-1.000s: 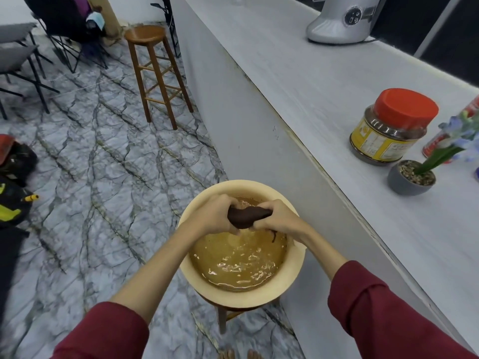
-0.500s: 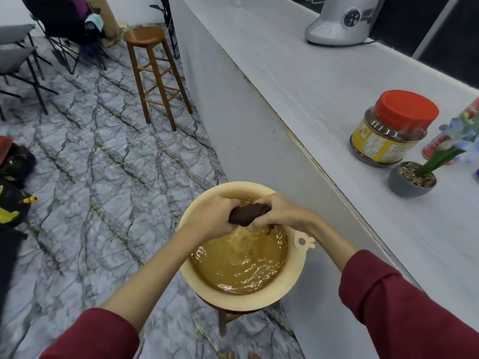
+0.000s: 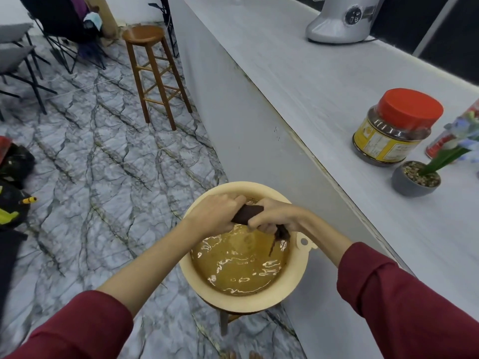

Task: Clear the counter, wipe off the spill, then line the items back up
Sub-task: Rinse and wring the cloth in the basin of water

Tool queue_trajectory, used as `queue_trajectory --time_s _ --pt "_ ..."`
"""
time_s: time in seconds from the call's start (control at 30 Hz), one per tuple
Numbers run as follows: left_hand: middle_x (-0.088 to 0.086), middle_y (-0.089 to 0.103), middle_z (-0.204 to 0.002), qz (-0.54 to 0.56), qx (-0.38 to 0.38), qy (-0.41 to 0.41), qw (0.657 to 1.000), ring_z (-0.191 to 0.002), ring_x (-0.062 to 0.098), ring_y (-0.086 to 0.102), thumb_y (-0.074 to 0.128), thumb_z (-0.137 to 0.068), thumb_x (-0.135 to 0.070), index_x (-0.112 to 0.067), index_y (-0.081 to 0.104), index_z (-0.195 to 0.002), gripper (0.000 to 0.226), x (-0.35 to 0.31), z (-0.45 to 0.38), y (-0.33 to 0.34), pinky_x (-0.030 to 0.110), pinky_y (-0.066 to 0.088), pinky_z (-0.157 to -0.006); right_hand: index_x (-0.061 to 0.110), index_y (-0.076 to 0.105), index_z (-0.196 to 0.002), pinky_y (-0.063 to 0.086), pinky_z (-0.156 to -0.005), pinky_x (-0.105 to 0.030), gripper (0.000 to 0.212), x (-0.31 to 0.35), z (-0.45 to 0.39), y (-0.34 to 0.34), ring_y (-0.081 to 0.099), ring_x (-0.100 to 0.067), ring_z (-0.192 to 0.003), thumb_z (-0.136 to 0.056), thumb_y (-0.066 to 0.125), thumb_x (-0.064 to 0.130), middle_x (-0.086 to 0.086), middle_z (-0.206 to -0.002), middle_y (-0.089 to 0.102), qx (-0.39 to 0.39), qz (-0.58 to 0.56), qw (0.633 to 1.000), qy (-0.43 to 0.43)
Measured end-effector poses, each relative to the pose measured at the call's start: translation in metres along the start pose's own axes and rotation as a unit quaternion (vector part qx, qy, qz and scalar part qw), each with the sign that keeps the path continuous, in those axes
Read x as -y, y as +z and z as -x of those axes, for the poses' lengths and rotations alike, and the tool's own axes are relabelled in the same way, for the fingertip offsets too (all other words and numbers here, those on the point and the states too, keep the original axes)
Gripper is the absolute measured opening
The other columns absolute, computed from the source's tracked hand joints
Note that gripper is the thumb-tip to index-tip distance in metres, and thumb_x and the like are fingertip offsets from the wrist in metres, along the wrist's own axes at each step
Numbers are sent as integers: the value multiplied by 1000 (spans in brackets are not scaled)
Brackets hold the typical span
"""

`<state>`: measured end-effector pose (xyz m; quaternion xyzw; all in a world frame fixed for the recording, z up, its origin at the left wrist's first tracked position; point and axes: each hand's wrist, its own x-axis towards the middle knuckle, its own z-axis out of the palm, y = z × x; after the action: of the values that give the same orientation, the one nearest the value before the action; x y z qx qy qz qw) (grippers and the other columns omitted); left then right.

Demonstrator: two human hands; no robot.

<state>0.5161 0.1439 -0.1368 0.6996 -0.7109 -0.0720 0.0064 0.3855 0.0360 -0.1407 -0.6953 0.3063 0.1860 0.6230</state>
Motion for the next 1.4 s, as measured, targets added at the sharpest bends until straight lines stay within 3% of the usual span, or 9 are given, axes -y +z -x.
queue_trajectory --time_s 0.13,0.3,0.47,0.57,0.67,0.87,1.0,1.13,1.4 --pt "-2 47 -59 40 10 -50 998 -60 23 50 51 -77 -17 -12 51 -72 8 2 -3 -3 24 24 -43 13 41 -56 26 -47 -26 28 8 -5 13 34 -13 -46 -66 67 8 1 -51 38 -134 161 975 -77" --pt "2 40 -48 149 66 -97 982 -46 18 36 50 -72 -10 -11 38 -52 23 4 -7 2 27 26 -41 13 44 -55 27 -47 -31 25 5 -6 19 45 -24 -56 -72 61 18 -4 -57 51 -228 331 908 -117" --pt "-2 35 -44 316 124 -137 930 -41 15 31 55 -65 -7 -17 32 -46 32 3 -6 11 27 22 -42 9 64 -86 41 -61 -34 19 -5 -10 29 61 -34 -76 -75 54 20 -13 -81 68 -272 488 816 -147" --pt "-2 48 -57 168 98 -103 976 -55 17 50 59 -77 -20 -20 44 -59 23 6 -5 8 26 31 -48 10 64 -84 43 -58 -35 15 -6 -14 26 60 -32 -72 -72 56 16 -12 -79 68 -277 413 854 -150" --pt "0 61 -104 -28 -13 -54 998 -99 24 57 53 -83 -27 -22 54 -109 26 6 -3 3 30 40 -75 9 64 -86 40 -50 -29 19 -2 -15 19 58 -26 -64 -67 62 9 -10 -74 66 -241 261 926 -129" --pt "7 53 -109 100 -98 -19 990 -99 26 49 45 -83 -2 -14 51 -117 37 21 8 11 33 42 -81 14 67 -95 46 -80 -32 21 -5 2 -12 61 -17 -88 -75 74 20 -3 -88 65 -36 -59 995 -65" --pt "7 53 -109 105 -80 -6 991 -100 24 50 47 -79 -4 -14 52 -115 38 18 7 12 26 37 -70 14 52 -101 54 -64 -33 29 -17 0 -16 65 -25 -77 -79 70 19 -10 -88 68 71 -139 988 -13" --pt "11 57 -113 45 -34 20 998 -101 31 56 50 -78 -9 -11 56 -112 34 17 2 21 37 46 -75 13 57 -85 40 -39 -17 14 -13 -7 -8 54 -8 -50 -79 65 3 0 -58 60 34 -89 995 22" --pt "9 62 -80 65 -2 -42 997 -69 28 56 53 -79 -19 -15 44 -84 10 7 -8 21 33 32 -54 10 53 -69 31 -46 -26 19 4 -18 10 38 -16 -48 -62 71 8 -1 -55 42 -150 146 978 -12"
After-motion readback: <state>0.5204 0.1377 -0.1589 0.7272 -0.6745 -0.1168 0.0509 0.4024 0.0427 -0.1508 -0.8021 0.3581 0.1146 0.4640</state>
